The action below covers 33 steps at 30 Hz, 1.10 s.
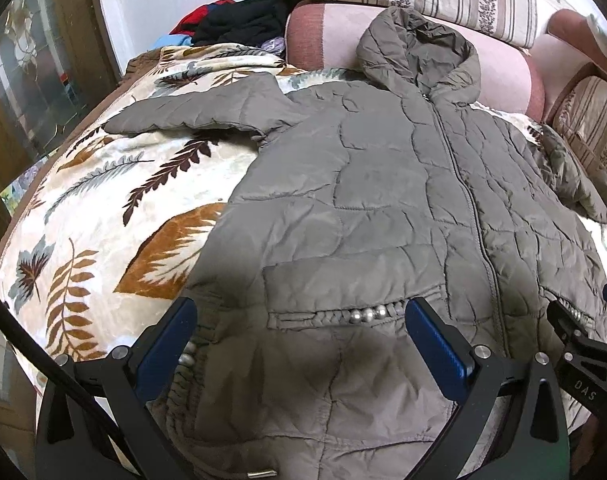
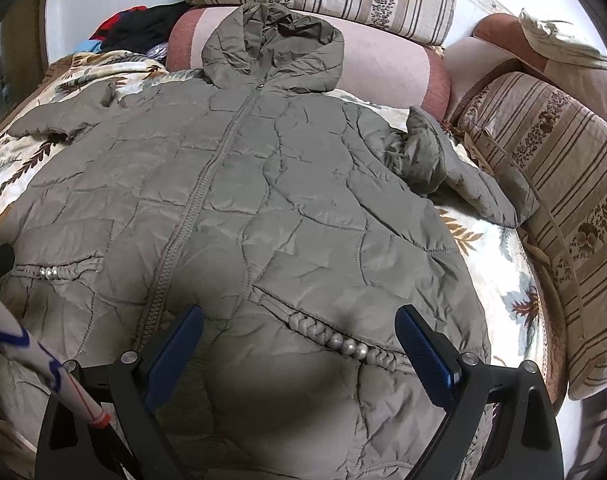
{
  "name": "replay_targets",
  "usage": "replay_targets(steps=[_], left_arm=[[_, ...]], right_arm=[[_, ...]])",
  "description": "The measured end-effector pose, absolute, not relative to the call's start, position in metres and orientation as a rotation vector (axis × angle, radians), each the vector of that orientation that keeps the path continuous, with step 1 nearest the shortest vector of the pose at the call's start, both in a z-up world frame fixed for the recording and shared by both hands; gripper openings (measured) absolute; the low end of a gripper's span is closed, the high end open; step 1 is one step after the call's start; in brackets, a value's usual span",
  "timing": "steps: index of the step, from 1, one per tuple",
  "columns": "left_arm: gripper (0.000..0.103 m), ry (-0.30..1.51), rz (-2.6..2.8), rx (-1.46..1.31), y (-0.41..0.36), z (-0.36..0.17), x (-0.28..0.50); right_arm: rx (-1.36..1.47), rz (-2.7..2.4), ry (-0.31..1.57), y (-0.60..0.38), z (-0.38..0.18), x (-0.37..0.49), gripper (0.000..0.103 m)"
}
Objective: Fold large clothes
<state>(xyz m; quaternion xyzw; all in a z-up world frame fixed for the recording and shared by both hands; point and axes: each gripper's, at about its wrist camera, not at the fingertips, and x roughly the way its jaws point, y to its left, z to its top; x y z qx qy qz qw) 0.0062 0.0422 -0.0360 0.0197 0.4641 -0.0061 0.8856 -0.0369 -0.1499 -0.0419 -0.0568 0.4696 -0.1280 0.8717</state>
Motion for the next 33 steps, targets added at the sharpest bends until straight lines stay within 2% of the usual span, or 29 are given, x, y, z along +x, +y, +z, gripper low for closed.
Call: replay_targets(steps=[15,21,25,28,33], left_arm=[[0.103,0.892,0.099,-0.044,0.132,-0.001,0.044],[0.103,0.827,0.125,-0.174,0.207,0.034,0.111],[0.103,0.814,0.147,-0.213,0.265,0.048,0.191],[0.086,0.843,0.147,-0.260,0.301,0.041,0.241],[0.085,0.895,0.222,-0.427,0.368,-0.003,0.303]], right_arm=[[-0.131,-0.220,1.009,-0.139,-0.043,-0.025,0.099],[-0.106,-0.236,1.031,-0.149,-0.048,-0.020,0.099],[-0.115,-0.246,1.039,-0.154,-0.051,-0.019,0.099],[-0.118,-0.267,1.052,-0.160,-0.053,-0.016,0.099],[-0.118,-0.317,1.090,-0.170,-0.063,-0.005,0.099]])
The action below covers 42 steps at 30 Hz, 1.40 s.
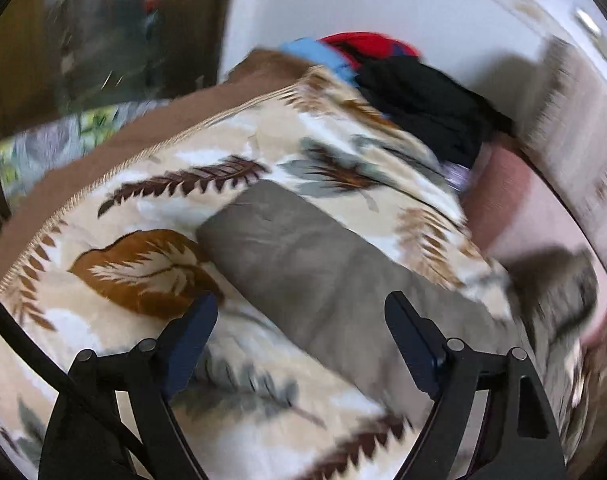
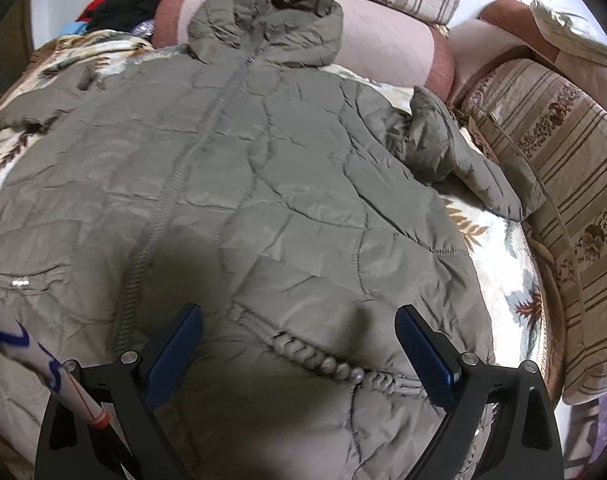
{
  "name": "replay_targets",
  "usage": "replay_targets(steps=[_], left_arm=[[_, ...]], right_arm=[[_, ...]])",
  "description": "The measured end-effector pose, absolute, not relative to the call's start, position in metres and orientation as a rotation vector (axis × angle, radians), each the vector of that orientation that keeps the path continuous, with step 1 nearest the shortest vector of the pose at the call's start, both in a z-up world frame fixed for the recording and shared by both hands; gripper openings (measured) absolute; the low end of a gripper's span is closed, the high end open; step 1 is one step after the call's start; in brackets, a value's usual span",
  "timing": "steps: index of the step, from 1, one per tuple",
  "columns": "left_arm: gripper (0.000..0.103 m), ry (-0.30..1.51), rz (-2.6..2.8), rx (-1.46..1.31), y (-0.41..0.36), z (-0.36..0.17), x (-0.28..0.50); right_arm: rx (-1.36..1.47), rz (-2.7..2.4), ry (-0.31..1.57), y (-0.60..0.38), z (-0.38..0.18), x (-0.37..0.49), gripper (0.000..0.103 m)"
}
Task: Fold large clothes
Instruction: 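Grasp the jacket sleeve cuff with the left gripper and lift it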
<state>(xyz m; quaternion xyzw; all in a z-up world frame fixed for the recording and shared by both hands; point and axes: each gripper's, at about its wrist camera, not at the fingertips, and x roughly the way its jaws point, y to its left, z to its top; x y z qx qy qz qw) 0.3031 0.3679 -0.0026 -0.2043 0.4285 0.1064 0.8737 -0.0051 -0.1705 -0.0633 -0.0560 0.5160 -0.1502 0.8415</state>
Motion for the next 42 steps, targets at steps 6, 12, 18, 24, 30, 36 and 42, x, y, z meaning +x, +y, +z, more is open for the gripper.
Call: replay_targets(steps=[6,12,18,24,30,36,42], left_arm=[[0.085,0.958,0.241,-0.529,0.408,-0.060,0.354],[0.086,1.013,0.278,-0.562,0.411,-0.101,0.378],[0.017,1.009,0.278,-0.483,0.389,-0.091,0.379],[0.014,0.932,0.177,-0.437,0.349,-0.036,0.356],[0.013,0.845,-0.131,-0.424,0.254,0.034,0.304],[0.013,0.866,-0.440,-0.353,0.113,0.055,0.250],[0.013,1.008,-0.621,-0.352,-0.006,-0.004,0.211]], right_arm=[[-0.126,-0.356,1.089,-0.176,-0.068,0.013,0.099],[-0.130,-0.365,1.086,-0.174,-0.073,0.029,0.099],[-0.126,-0.347,1.076,-0.173,-0.074,0.034,0.096],[-0.110,-0.321,1.059,-0.174,-0.073,0.030,0.092],[-0.061,-0.295,1.015,-0.179,-0.062,0.019,0.092],[-0.013,-0.291,0.972,-0.190,-0.050,0.002,0.092],[0.054,-0.321,0.938,-0.212,-0.040,-0.020,0.092]])
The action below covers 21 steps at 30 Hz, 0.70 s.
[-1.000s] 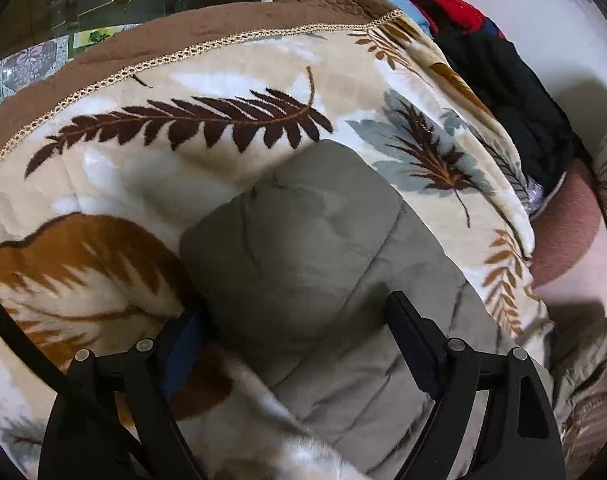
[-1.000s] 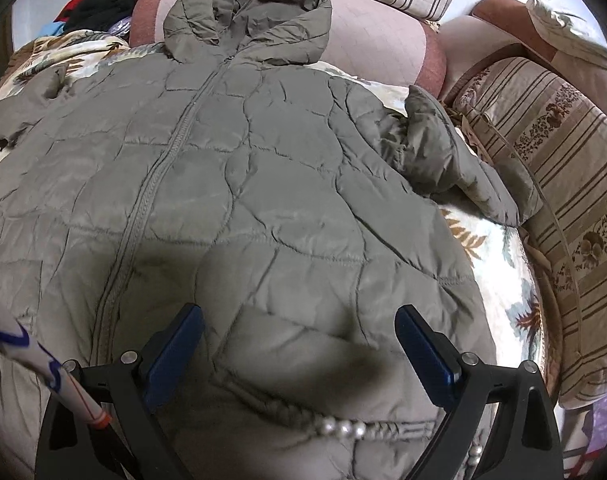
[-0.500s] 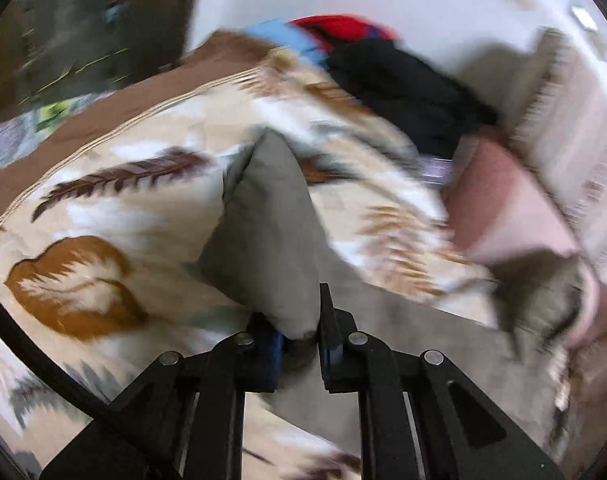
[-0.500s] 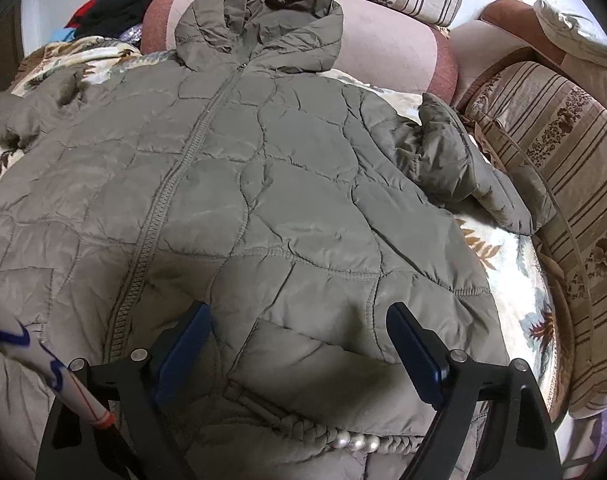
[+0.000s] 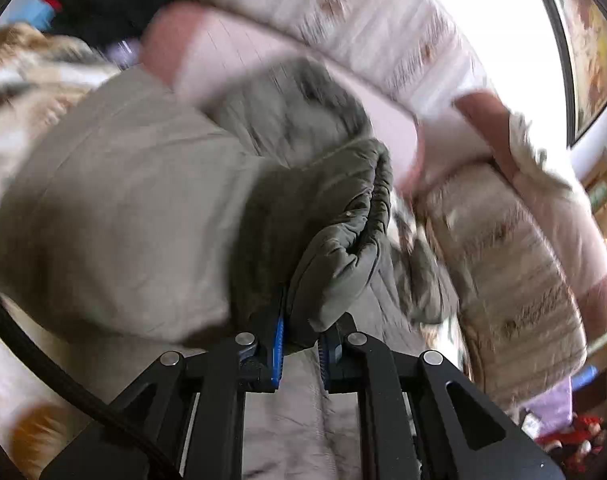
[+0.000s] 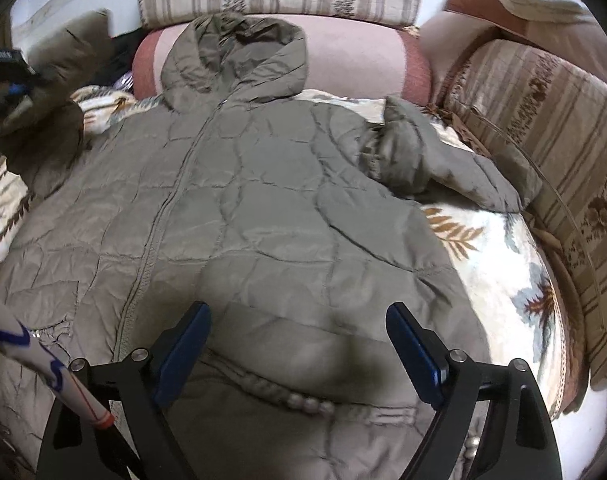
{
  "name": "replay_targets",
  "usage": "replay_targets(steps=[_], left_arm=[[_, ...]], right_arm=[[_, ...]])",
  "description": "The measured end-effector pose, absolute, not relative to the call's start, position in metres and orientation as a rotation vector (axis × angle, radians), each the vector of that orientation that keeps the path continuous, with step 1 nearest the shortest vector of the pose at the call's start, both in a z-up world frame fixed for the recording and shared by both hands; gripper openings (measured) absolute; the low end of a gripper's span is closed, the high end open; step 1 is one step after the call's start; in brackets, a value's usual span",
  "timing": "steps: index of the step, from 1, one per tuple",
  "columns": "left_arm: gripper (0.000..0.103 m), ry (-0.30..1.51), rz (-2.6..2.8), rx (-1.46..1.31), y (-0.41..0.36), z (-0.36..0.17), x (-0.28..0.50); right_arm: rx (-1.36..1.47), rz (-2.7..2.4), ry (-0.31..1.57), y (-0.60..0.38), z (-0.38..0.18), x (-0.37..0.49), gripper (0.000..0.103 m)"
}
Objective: Fold large clothes
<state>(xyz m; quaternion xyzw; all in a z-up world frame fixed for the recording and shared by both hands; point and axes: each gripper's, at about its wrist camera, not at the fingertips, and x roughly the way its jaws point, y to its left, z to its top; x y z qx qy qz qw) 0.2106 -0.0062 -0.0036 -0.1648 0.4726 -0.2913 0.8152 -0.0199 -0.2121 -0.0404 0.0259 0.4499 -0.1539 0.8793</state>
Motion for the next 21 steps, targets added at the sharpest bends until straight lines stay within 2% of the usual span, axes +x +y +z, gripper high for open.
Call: replay_targets(steps=[4,7,9,10,13,17,21], left_arm=[[0.021,1.116,-0.562,-0.215,-0.067,-0.053,0.192],[0.030,1.120,-0.549,-0.147,-0.082,-0.060,0.169],[0.045,1.093,-0.570,-0.155,-0.079,-0.047,0.155],[0.057,1.066,-0.570,-0.159,-0.072,-0.036,0.140],[0.072,0.966,-0.509,-0.121,-0.050,-0.013,0.104],[0.073,0.874,-0.382,-0.024,-0.023,0.002,0.064],[0.073,0.861,-0.280,0.002,0.008,0.002,0.043]], right_arm=[[0.116,-0.348,0.938,-0.233,-0.040,-0.032,0.092],[0.169,-0.344,0.947,-0.247,-0.038,-0.034,0.092],[0.192,-0.333,0.944,-0.255,-0.034,-0.031,0.093],[0.203,-0.321,0.945,-0.258,-0.032,-0.028,0.093],[0.283,-0.234,0.956,-0.267,-0.028,-0.009,0.093],[0.405,-0.112,0.994,-0.271,-0.041,0.029,0.094],[0.467,-0.090,1.037,-0.273,-0.067,0.075,0.094]])
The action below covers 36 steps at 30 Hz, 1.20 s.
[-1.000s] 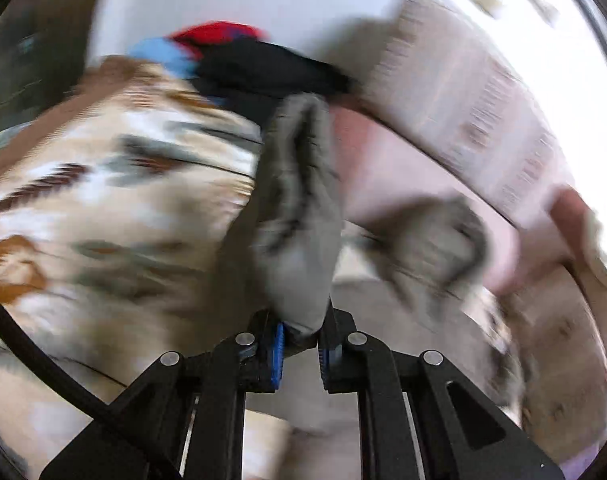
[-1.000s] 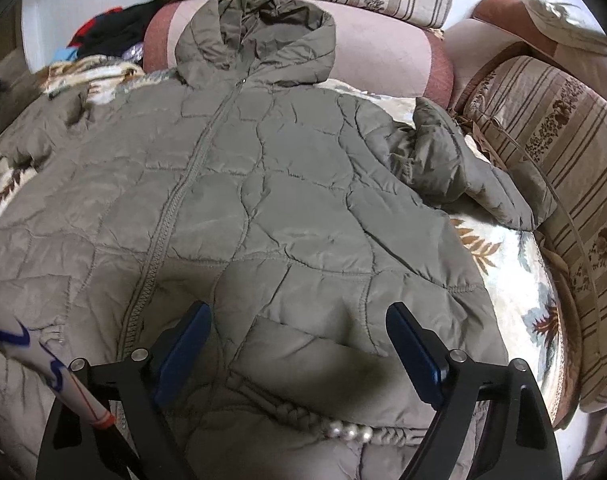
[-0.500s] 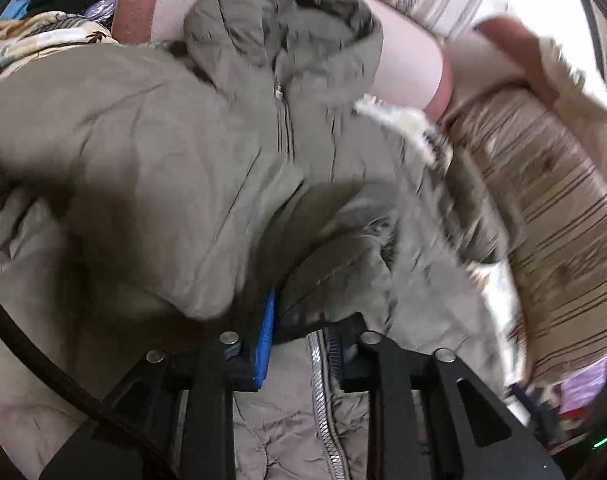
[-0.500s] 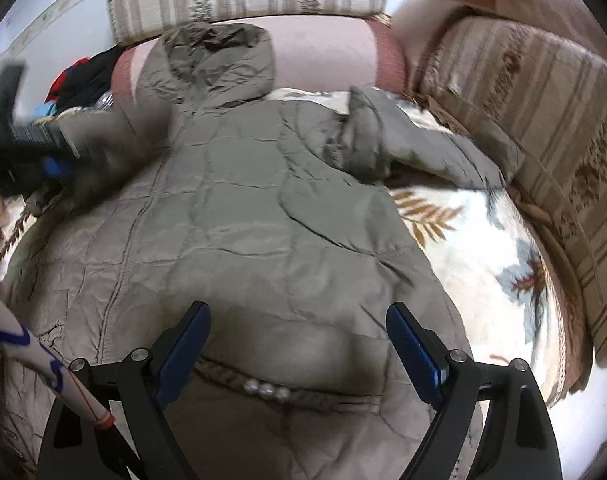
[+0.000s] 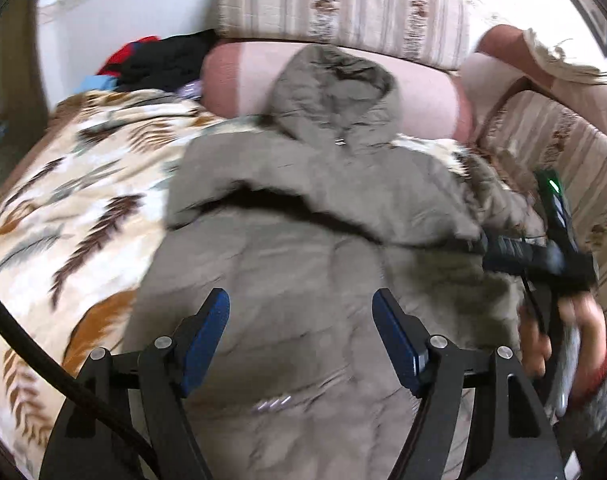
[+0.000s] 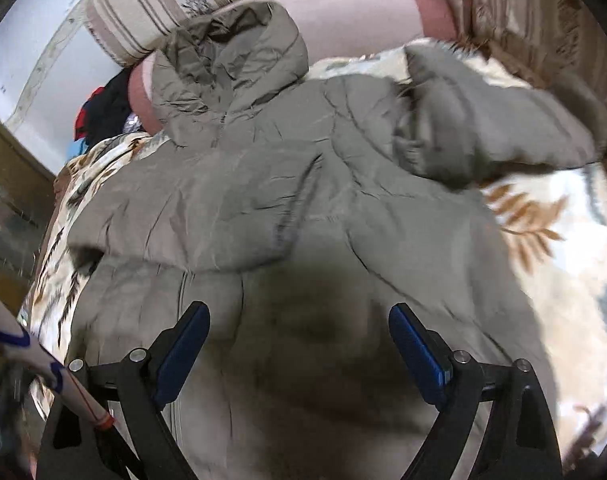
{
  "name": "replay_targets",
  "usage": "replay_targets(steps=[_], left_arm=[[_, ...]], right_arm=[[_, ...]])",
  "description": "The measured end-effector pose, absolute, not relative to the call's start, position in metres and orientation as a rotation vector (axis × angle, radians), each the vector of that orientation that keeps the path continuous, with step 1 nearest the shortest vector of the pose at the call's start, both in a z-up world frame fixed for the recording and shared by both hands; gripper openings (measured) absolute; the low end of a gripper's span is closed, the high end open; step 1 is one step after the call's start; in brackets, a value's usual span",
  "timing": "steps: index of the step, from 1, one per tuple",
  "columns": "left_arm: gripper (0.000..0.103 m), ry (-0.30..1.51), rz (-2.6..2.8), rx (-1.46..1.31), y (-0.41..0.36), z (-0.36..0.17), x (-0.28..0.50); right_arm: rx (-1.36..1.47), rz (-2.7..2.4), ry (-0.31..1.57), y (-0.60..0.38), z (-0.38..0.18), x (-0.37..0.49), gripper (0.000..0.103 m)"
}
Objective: Fold large clothes
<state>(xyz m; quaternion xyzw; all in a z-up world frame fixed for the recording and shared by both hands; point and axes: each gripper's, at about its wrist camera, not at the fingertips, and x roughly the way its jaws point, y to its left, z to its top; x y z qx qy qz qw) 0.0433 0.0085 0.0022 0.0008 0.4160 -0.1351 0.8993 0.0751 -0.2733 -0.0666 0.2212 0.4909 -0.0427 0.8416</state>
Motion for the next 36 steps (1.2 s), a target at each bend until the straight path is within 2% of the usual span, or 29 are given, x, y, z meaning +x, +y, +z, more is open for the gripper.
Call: replay_targets(steps=[4,5,6,8,9,12,16,19,24,27,30,36], left_arm=[[0.073,0.834,-0.229,0.023,0.020,-0.003,0.031],[0.073,0.827,-0.218,0.043,0.021,-0.005,0.029],[0.073,0.824,-0.212,0.055,0.021,-0.006,0.028],[0.073,0.824,-0.202,0.072,0.022,-0.008,0.029],[0.073,0.828,-0.203,0.069,0.021,-0.009,0.029],[0.073,0.843,-0.215,0.048,0.019,-0.013,0.031],[0.073,0.868,-0.224,0.070,0.011,-0.022,0.026],[0.073,0.876,-0.221,0.107,0.002,-0.024,0.023],[0.073,0.836,-0.238,0.136,-0.017,-0.009,0.014],[0.073,0.829,-0.248,0.160,-0.032,-0.006,0.010],[0.073,0.850,-0.264,0.207,-0.051,-0.011,0.009],[0.073,0.857,-0.268,0.252,-0.073,-0.015,0.005]], right_arm=[[0.482,-0.119,1.065,-0.272,-0.088,0.117,0.091],[0.467,-0.135,1.063,-0.271,-0.091,0.127,0.081],[0.466,-0.134,1.066,-0.271,-0.092,0.135,0.063],[0.457,-0.135,1.079,-0.275,-0.089,0.150,0.041],[0.447,-0.138,1.071,-0.278,-0.085,0.153,0.025],[0.401,-0.198,1.049,-0.290,-0.070,0.166,0.022],[0.355,-0.265,1.063,-0.308,-0.074,0.186,0.021],[0.315,-0.269,1.086,-0.307,-0.086,0.192,0.027],[0.302,-0.222,0.975,-0.320,-0.052,0.145,0.052],[0.299,-0.237,0.900,-0.353,-0.028,0.104,0.063],[0.291,-0.349,0.878,-0.408,-0.022,0.067,0.064],[0.339,-0.657,0.903,-0.541,-0.049,0.020,0.068]])
